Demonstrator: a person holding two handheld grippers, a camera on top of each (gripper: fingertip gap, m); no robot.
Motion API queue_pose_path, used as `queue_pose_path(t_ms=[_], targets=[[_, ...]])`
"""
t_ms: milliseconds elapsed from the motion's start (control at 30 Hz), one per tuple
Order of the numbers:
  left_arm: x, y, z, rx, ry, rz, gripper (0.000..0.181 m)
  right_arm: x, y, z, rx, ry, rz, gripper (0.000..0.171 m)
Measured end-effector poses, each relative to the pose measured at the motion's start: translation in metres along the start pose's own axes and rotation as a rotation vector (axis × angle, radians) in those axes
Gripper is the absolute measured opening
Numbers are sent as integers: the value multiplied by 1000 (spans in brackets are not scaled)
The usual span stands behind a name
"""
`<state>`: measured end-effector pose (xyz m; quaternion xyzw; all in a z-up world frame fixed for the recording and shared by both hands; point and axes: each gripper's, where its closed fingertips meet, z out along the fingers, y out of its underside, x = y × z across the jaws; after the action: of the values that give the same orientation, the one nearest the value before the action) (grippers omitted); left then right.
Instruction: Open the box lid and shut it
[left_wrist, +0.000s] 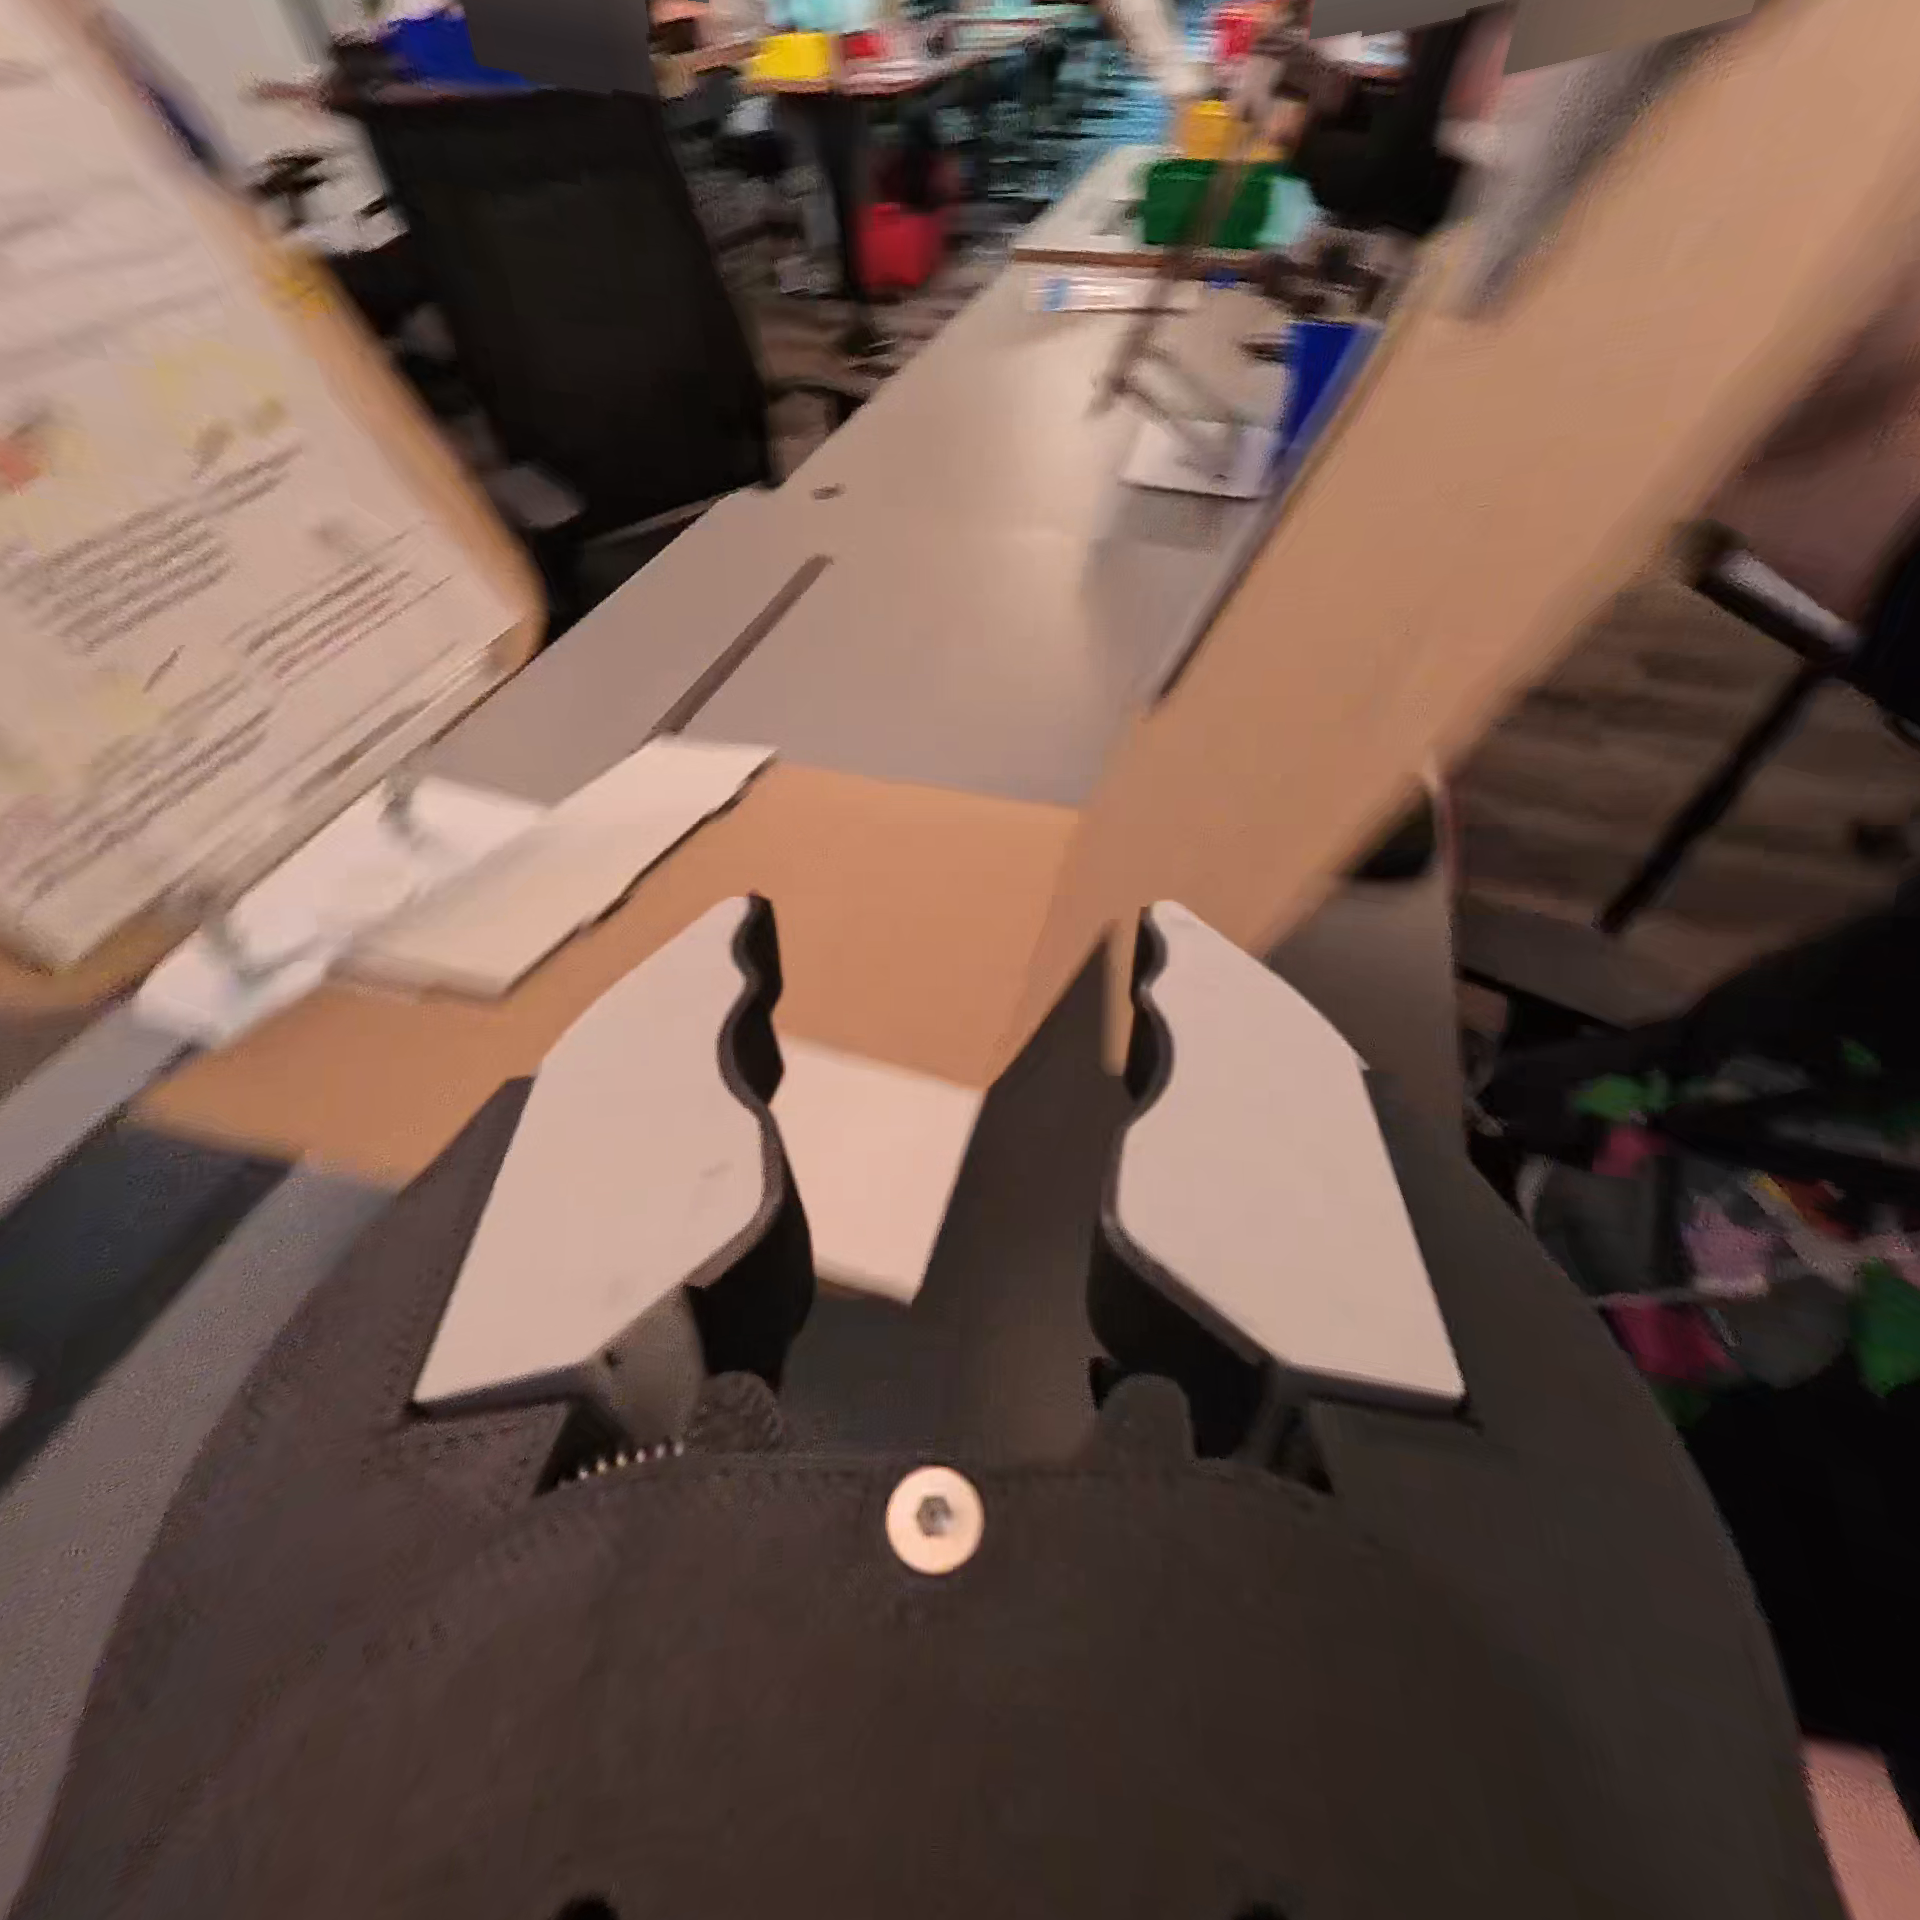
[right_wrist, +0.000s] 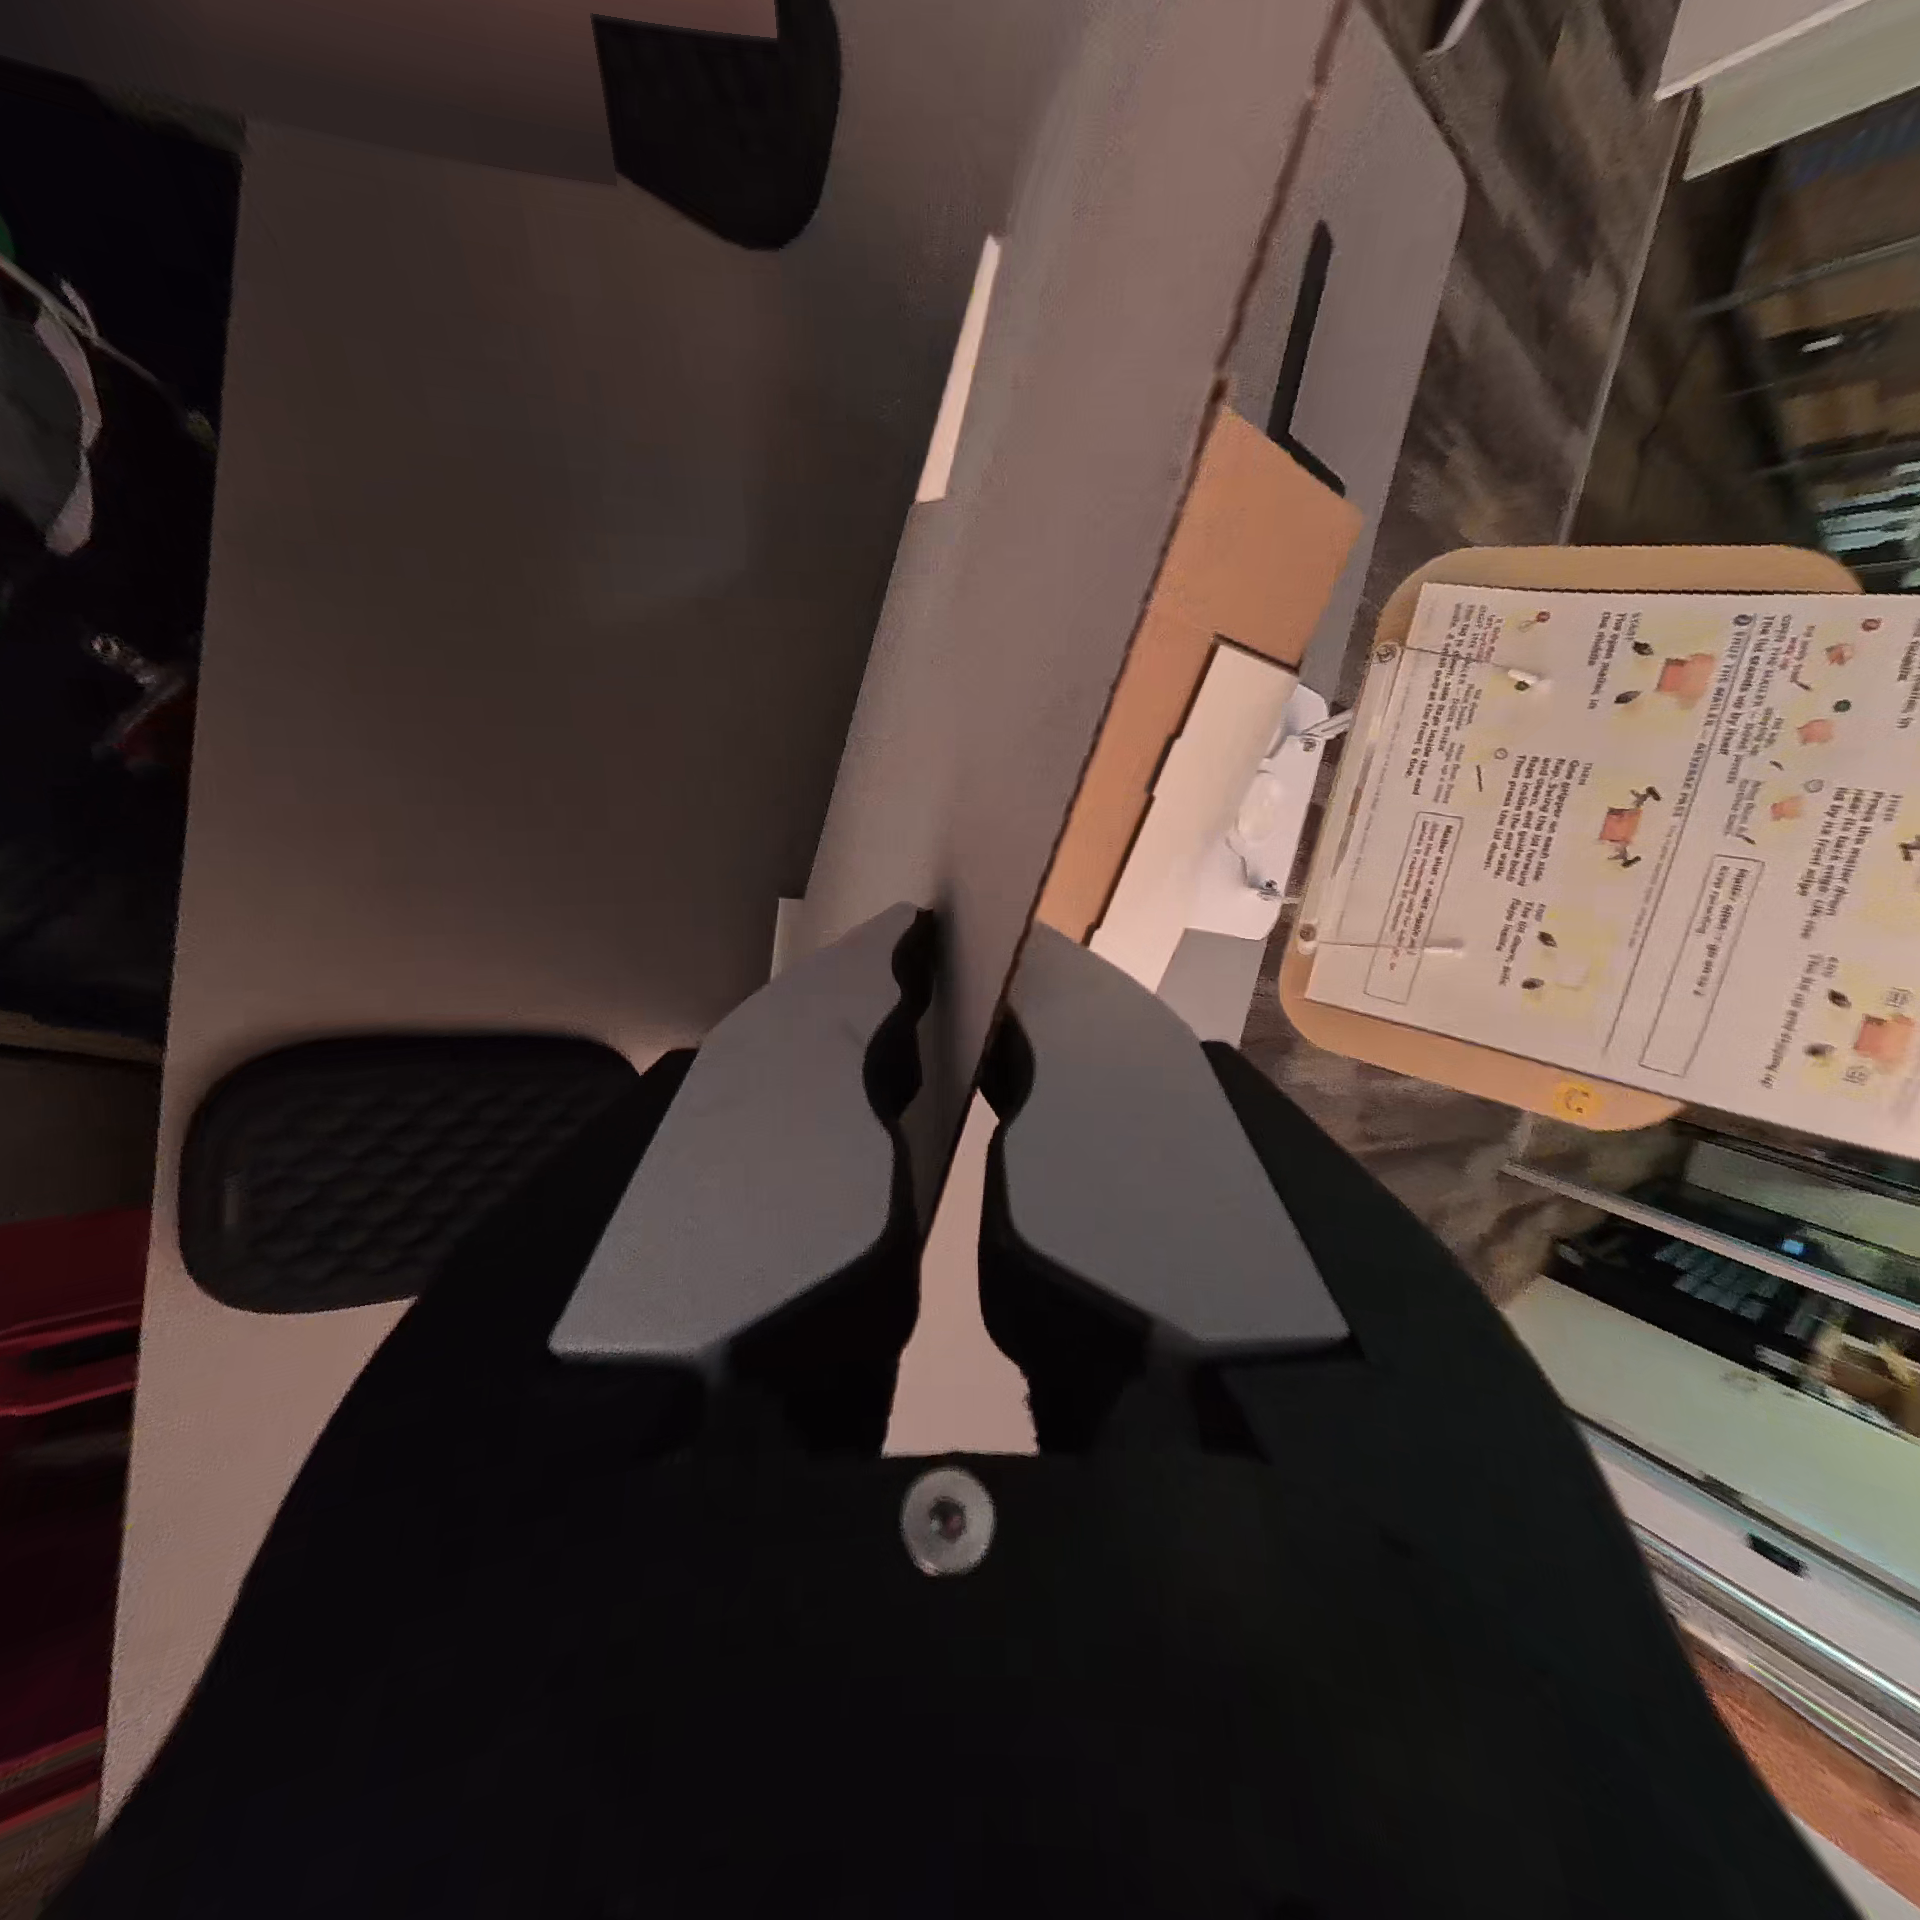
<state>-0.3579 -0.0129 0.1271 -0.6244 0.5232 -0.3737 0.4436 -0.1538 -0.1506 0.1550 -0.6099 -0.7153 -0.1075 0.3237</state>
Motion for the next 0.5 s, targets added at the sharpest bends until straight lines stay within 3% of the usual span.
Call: queue_pose_path(t_ms=[100, 267, 433, 500], targets=[[-78, 37, -21, -53, -263, -252, 67, -33, 17, 3, -63, 54, -27, 5], [-135, 97, 8, -106, -169, -601, 57, -84, 36, 14, -76, 81, -19, 3], [-144, 128, 68, -237, -108, -608, 43, -124, 45, 10, 20, 120, -44, 3], [-141, 134, 93, -305, -121, -532, 47, -133, 56, 4, 68, 150, -32, 3]])
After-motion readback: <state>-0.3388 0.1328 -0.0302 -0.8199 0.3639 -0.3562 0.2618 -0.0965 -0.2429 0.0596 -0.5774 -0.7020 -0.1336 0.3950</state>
